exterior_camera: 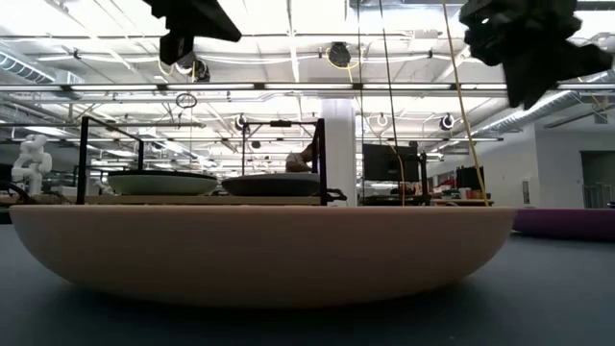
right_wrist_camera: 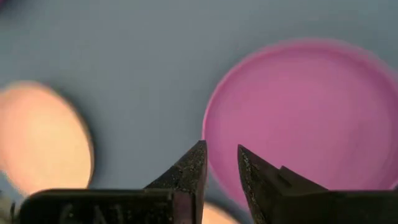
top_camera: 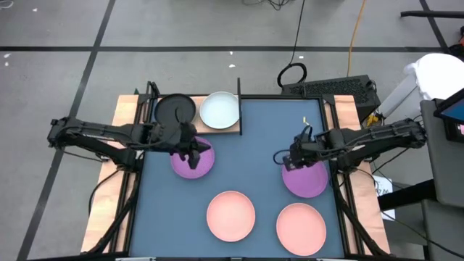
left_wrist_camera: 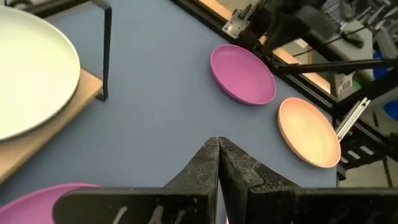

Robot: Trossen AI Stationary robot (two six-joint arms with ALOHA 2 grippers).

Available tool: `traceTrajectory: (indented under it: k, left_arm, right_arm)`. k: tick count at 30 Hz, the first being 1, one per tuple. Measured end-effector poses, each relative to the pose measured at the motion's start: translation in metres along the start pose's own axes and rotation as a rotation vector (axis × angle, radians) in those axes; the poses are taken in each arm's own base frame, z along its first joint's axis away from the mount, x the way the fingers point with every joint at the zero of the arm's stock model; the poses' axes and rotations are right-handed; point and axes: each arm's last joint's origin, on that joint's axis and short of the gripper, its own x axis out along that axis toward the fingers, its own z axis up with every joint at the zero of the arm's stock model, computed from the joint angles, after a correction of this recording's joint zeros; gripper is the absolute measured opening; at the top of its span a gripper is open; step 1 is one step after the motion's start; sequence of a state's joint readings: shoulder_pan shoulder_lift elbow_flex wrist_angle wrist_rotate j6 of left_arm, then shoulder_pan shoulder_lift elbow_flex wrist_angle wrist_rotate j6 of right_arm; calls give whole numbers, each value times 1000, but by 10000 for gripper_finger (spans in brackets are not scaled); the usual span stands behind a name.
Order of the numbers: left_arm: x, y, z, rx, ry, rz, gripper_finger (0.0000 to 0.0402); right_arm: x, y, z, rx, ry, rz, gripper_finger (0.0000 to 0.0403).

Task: Place and stack plates onto a shelf
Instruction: Stack the right violet plate on top of the light blue plate on the shelf

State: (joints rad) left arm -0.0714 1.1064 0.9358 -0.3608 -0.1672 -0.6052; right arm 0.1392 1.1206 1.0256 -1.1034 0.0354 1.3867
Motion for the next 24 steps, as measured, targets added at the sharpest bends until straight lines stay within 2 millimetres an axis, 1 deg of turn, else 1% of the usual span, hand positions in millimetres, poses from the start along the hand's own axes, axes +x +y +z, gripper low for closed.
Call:
traceTrajectory:
  k: [6,8,14,17,20,24]
  left_arm:
    - [-7,0,1,126,-11,-9,12]
    - [-6,0,1,152,-11,-9,12]
    - [-6,0,1,149,-10,-8,12]
    - [-6,0,1,141,-10,-8,12]
    - [-6,0,1,109,-10,-8,12]
    - [-6,-1,0,80,-6,-15,12]
  right_arm:
    - [0,-7,22,182,-127,-36,102]
    - [0,-9,28,177,-135,-45,114]
    - [0,-17,41,51,-126,-95,156]
    - [-1,-21,48,-34,-94,-103,178]
    - [5,-26,53,-184,-81,-110,200]
    - [20,-31,54,-425,-29,-90,222]
